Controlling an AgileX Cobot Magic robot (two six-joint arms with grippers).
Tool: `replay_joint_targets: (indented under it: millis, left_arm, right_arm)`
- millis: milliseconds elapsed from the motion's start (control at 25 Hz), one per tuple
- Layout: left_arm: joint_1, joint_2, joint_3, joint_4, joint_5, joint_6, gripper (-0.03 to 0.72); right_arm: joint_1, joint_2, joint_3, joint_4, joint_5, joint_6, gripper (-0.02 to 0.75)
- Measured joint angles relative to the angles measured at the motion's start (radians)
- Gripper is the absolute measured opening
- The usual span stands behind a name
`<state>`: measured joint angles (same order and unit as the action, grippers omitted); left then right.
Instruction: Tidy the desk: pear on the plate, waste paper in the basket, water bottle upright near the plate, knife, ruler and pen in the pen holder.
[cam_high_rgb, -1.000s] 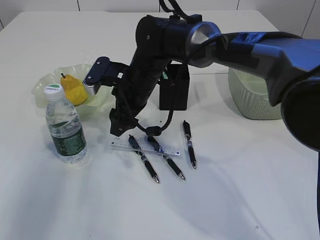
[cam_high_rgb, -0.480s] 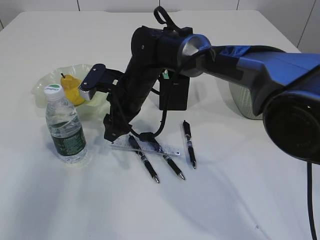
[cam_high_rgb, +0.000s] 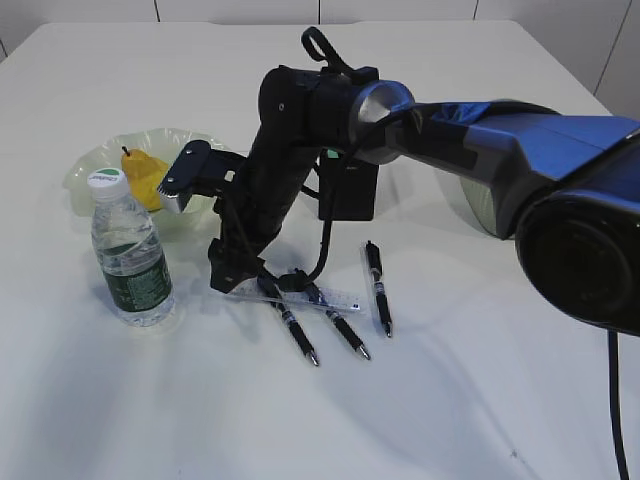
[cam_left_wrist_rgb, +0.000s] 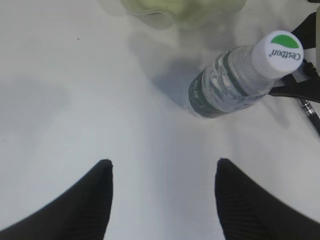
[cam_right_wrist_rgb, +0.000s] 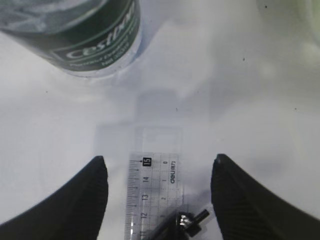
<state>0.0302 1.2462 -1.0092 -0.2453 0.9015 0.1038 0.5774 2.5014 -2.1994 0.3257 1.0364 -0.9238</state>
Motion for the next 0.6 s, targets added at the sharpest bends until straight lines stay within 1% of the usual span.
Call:
replay_joint_targets:
  millis: [280, 480, 600]
  left_arm:
    - [0.000, 0.000, 0.000, 0.000, 0.000, 0.000, 0.456]
    - [0.000, 0.000, 0.000, 0.000, -0.001, 0.000, 0.456]
    - [0.000, 0.000, 0.000, 0.000, -0.001, 0.000, 0.456]
  right_arm:
    - [0.000, 0.008, 0.000, -0.016, 0.000, 0.000, 0.484]
    - [0.000, 0.017, 0.000, -0.020, 0.000, 0.000, 0.515]
    - [0.000, 0.019, 0.000, -0.030, 0.000, 0.000, 0.517]
